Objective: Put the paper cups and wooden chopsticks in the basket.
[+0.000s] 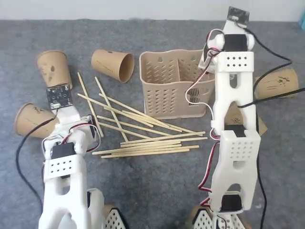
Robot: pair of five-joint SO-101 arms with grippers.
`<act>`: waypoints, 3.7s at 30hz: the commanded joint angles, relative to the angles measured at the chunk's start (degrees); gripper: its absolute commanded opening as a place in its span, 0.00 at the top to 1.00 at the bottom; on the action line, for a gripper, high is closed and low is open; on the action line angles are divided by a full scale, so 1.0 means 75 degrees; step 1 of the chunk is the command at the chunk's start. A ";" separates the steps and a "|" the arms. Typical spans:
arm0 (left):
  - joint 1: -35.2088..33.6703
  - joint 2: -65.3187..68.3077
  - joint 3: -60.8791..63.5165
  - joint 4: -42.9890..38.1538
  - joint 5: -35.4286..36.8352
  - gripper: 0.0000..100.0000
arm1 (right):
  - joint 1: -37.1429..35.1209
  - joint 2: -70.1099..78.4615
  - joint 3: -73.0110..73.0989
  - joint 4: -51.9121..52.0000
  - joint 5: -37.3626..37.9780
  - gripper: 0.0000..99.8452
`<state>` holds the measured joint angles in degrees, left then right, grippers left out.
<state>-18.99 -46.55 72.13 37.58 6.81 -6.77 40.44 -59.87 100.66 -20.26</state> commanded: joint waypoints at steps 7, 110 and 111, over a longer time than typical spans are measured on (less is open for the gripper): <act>-0.0012 -0.0047 -0.0076 -0.0234 -0.0023 0.87 | -0.0580 -0.1248 0.0469 0.0311 0.0363 0.86; -0.0023 0.0000 -0.0064 -0.0199 -0.0023 0.88 | 0.4507 -0.5550 0.6564 -0.0205 0.4548 0.99; -0.0023 0.0000 -0.0064 -0.0199 -0.0023 0.88 | 0.4413 -0.5667 0.6564 -0.0205 0.4419 0.99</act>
<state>-18.99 -46.55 72.13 37.58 6.81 26.81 3.52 -7.21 98.37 13.58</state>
